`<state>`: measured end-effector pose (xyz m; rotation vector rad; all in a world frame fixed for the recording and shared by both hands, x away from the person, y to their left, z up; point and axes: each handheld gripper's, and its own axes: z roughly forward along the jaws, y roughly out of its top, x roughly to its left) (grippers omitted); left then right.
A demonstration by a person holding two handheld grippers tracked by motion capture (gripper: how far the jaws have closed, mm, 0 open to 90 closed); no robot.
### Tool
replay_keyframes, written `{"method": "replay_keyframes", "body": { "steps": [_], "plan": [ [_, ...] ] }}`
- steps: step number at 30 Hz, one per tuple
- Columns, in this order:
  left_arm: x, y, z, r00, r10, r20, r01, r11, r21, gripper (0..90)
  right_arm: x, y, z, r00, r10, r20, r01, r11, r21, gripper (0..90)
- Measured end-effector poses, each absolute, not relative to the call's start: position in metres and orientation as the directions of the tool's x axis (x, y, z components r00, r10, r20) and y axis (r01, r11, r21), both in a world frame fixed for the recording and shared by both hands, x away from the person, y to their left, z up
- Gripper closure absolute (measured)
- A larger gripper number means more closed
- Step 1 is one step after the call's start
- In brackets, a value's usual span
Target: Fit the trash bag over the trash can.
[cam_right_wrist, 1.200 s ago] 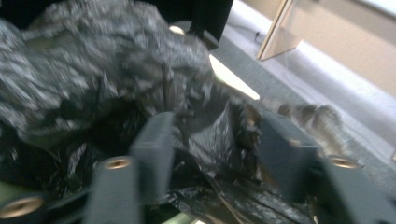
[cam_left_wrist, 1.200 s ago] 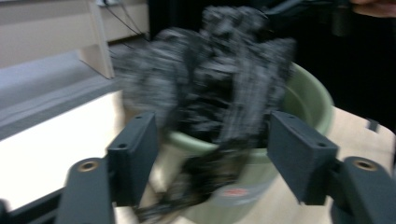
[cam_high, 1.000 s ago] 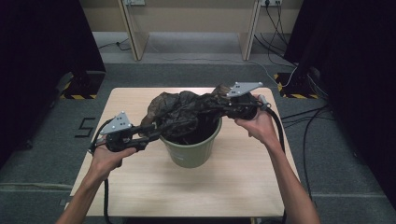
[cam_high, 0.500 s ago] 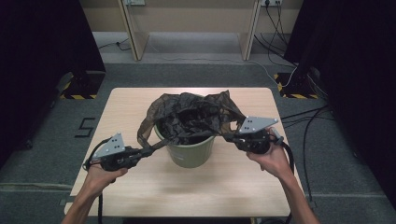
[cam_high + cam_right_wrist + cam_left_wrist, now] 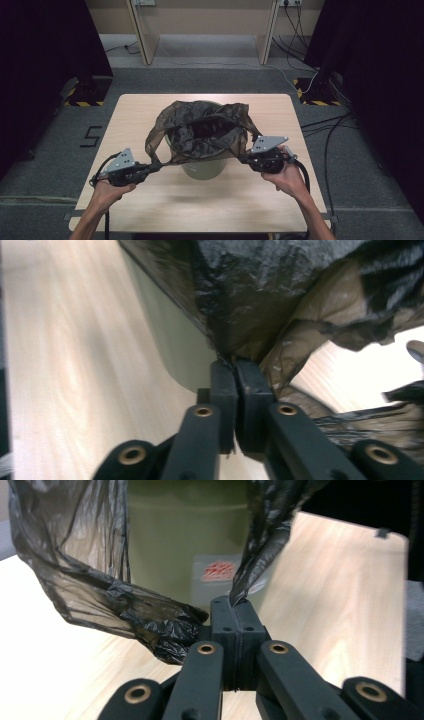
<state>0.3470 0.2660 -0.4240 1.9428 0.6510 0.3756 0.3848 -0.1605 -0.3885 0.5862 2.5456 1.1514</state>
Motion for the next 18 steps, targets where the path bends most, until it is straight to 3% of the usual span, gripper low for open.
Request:
{"method": "replay_keyframes", "body": {
  "steps": [2, 3, 6, 11, 17, 18],
  "plan": [
    [0.350, 0.266, -0.425, 0.801, 0.597, -0.033, 0.293, -0.343, 0.892, 88.2, 0.387, -0.161, -0.389, -0.866, 0.491, -0.094, 0.260, 0.603, 0.754, 72.1],
    [0.350, 0.266, -0.424, 0.805, 0.592, -0.037, 0.296, -0.346, 0.890, 84.3, 0.387, -0.161, -0.389, -0.862, 0.500, -0.085, 0.276, 0.602, 0.749, 63.6],
    [0.342, 0.268, -0.417, 0.812, 0.582, -0.040, 0.291, -0.344, 0.893, 69.5, 0.383, -0.171, -0.377, -0.849, 0.523, -0.074, 0.275, 0.557, 0.784, 52.2],
    [0.329, 0.274, -0.395, 0.816, 0.577, -0.044, 0.245, -0.276, 0.929, 51.6, 0.374, -0.192, -0.341, -0.825, 0.558, -0.092, 0.220, 0.467, 0.856, 45.5],
    [0.339, 0.274, -0.373, 0.781, 0.624, -0.026, 0.219, -0.235, 0.947, 40.6, 0.397, -0.188, -0.318, -0.759, 0.636, -0.140, 0.199, 0.431, 0.880, 40.8],
    [0.353, 0.273, -0.369, 0.744, 0.667, -0.032, 0.234, -0.216, 0.948, 39.1, 0.403, -0.183, -0.318, -0.751, 0.642, -0.151, 0.199, 0.439, 0.876, 39.7]
  ]
}}
